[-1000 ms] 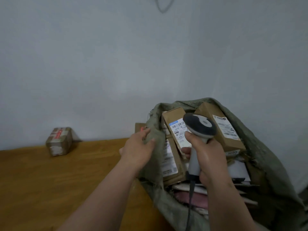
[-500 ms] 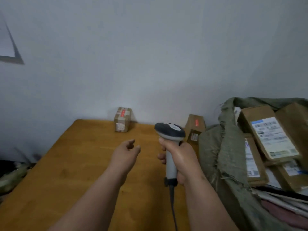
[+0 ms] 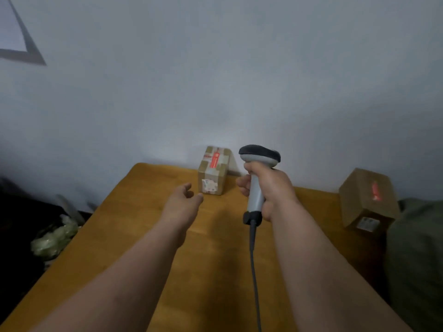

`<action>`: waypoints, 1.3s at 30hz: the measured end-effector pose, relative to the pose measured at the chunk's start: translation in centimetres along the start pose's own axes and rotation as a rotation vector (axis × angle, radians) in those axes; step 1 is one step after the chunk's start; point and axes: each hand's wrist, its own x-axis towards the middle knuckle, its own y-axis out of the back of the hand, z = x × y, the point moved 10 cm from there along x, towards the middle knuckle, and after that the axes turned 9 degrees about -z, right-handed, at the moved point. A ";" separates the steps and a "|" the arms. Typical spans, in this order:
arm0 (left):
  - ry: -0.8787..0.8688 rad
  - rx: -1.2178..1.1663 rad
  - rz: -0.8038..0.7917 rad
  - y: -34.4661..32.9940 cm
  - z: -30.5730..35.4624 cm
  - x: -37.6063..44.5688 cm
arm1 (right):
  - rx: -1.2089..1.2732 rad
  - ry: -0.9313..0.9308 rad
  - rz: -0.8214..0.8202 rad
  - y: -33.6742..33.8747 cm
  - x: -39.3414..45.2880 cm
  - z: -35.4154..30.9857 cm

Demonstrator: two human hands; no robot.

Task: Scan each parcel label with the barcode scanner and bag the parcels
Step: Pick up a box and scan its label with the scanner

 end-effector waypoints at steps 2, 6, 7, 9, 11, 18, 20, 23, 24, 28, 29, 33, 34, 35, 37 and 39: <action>0.020 0.003 0.002 0.0 -0.7 3.1 | -0.015 -0.057 -0.020 -0.9 2.9 2.2; 0.060 0.000 -0.028 -0.5 -1.5 9.4 | -0.014 -0.108 -0.007 -1.7 7.7 5.7; 0.066 -0.006 -0.041 -0.8 -1.6 10.9 | -0.023 -0.107 0.005 -1.7 8.8 6.2; 0.080 -0.034 -0.072 -1.5 -1.9 13.5 | -0.041 -0.107 0.027 -1.8 11.0 6.9; 0.082 -0.082 -0.111 -2.3 -2.3 15.6 | -0.037 -0.099 0.039 -2.2 12.8 7.5; 0.041 -0.177 -0.241 -4.4 -4.0 19.0 | 0.092 -0.035 0.042 -4.6 15.3 9.5; 0.019 -0.202 -0.213 -3.5 -4.8 19.0 | 0.069 0.006 0.046 -4.7 14.6 9.8; 0.011 -0.270 -0.224 -2.1 -6.0 17.8 | 0.080 0.031 -0.007 -6.0 12.8 10.4; 0.018 -0.278 -0.240 -1.8 -6.5 17.2 | 0.088 0.039 -0.042 -6.8 12.1 10.6; 0.169 -0.441 -0.281 -1.7 -11.0 14.9 | 0.015 -0.011 -0.152 -9.9 8.7 11.8; 0.202 -0.521 -0.285 -1.7 -12.2 14.2 | 0.004 -0.016 -0.162 -10.1 7.9 11.9; 0.217 -0.786 -0.281 -1.2 -14.3 11.3 | 0.026 0.002 -0.035 -7.0 4.6 11.3; 0.214 -0.845 -0.289 -1.2 -14.4 10.5 | 0.026 -0.003 0.005 -5.9 3.6 11.1; 0.209 -0.898 -0.301 -1.1 -14.4 9.9 | 0.023 -0.011 0.037 -5.0 2.5 10.9; 0.198 -0.981 -0.325 -0.8 -14.0 8.5 | 0.016 -0.033 0.074 -3.8 0.2 10.7; 0.178 -1.034 -0.345 -0.5 -13.1 7.0 | 0.008 -0.045 0.089 -3.5 -2.0 10.4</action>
